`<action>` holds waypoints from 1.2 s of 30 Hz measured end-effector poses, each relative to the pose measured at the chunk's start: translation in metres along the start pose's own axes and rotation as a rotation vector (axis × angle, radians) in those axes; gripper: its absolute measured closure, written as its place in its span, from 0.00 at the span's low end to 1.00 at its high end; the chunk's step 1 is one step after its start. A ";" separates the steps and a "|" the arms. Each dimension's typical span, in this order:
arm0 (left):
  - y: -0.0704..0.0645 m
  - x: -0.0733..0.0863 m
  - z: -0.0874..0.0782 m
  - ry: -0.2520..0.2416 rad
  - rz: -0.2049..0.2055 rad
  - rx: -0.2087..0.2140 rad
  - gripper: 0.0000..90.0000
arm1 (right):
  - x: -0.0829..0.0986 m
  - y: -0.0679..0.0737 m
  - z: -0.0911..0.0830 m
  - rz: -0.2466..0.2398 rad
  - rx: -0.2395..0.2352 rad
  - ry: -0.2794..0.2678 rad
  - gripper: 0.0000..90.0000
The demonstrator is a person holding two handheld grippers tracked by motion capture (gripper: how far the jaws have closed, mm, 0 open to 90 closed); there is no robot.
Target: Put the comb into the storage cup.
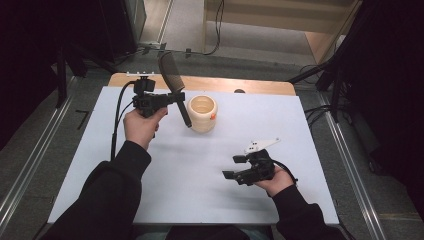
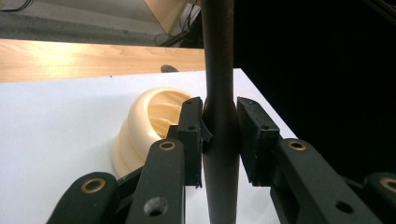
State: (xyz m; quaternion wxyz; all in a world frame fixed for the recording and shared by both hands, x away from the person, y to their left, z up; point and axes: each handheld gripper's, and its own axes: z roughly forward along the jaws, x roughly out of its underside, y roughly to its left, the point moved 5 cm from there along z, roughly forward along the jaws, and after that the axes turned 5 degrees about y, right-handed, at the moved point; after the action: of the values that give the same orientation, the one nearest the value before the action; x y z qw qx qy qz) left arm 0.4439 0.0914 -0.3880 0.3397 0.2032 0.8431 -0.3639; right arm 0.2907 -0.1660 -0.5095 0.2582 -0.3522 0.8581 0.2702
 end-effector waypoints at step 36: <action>0.014 -0.023 0.089 -0.019 0.076 -0.101 0.81 | 0.040 -0.012 -0.039 0.029 0.029 -0.039 0.26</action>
State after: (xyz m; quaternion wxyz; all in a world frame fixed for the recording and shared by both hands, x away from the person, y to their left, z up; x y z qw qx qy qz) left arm 0.5053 0.0312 -0.4230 0.3713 0.2143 0.8487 -0.3098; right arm 0.2653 -0.2171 -0.5107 0.2762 -0.3305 0.8617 0.2681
